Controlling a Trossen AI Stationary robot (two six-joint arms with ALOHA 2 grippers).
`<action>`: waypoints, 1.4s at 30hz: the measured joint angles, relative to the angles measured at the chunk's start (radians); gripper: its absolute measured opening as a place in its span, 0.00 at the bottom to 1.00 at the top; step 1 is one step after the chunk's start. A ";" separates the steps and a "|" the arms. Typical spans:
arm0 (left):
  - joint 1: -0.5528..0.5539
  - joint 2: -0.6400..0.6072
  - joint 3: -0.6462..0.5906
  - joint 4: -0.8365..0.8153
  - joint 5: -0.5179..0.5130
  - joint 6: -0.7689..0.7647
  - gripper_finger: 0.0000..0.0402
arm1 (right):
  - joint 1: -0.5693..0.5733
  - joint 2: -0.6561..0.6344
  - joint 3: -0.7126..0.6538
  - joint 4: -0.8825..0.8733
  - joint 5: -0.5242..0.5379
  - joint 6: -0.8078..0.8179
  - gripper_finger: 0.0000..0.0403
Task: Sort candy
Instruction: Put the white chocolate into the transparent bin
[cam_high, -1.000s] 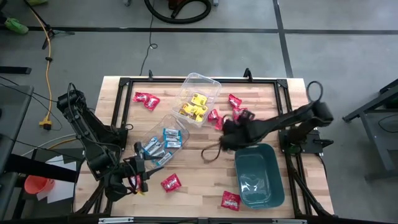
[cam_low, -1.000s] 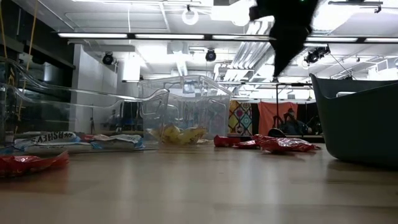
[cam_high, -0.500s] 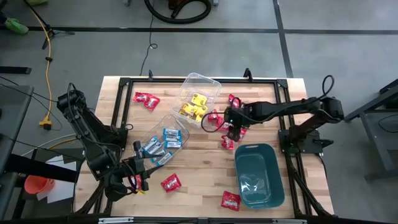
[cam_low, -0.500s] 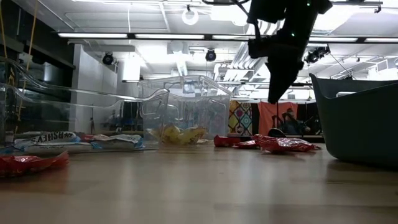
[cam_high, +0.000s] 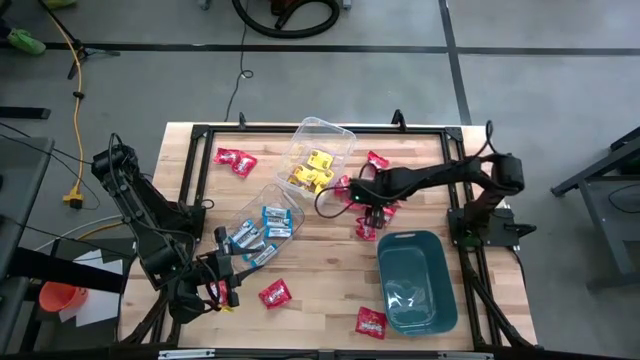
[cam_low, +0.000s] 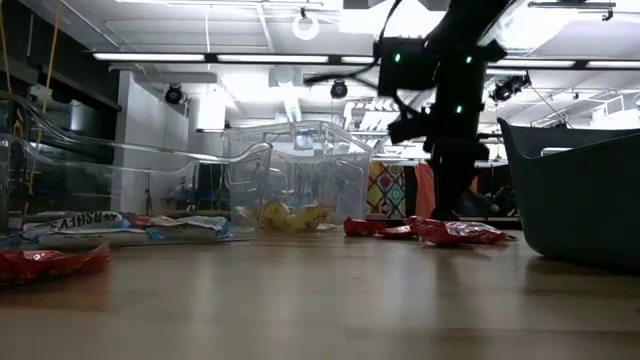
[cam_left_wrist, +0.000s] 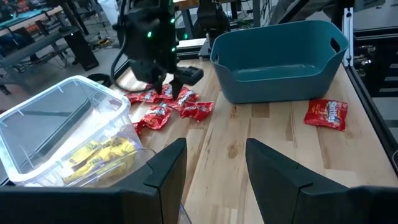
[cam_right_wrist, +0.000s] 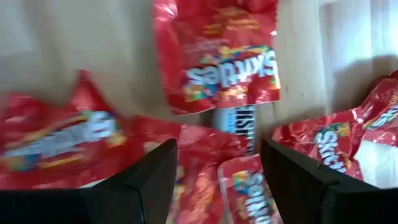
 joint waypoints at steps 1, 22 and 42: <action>0.000 0.000 0.000 -0.001 0.000 0.000 0.38 | -0.010 0.011 0.000 0.005 0.005 -0.012 0.56; 0.000 0.000 0.000 -0.003 0.026 -0.007 0.38 | -0.095 0.028 0.000 0.077 -0.026 -0.062 0.56; 0.000 -0.001 0.000 -0.008 0.026 0.003 0.38 | -0.107 0.155 0.006 0.082 -0.028 -0.104 0.54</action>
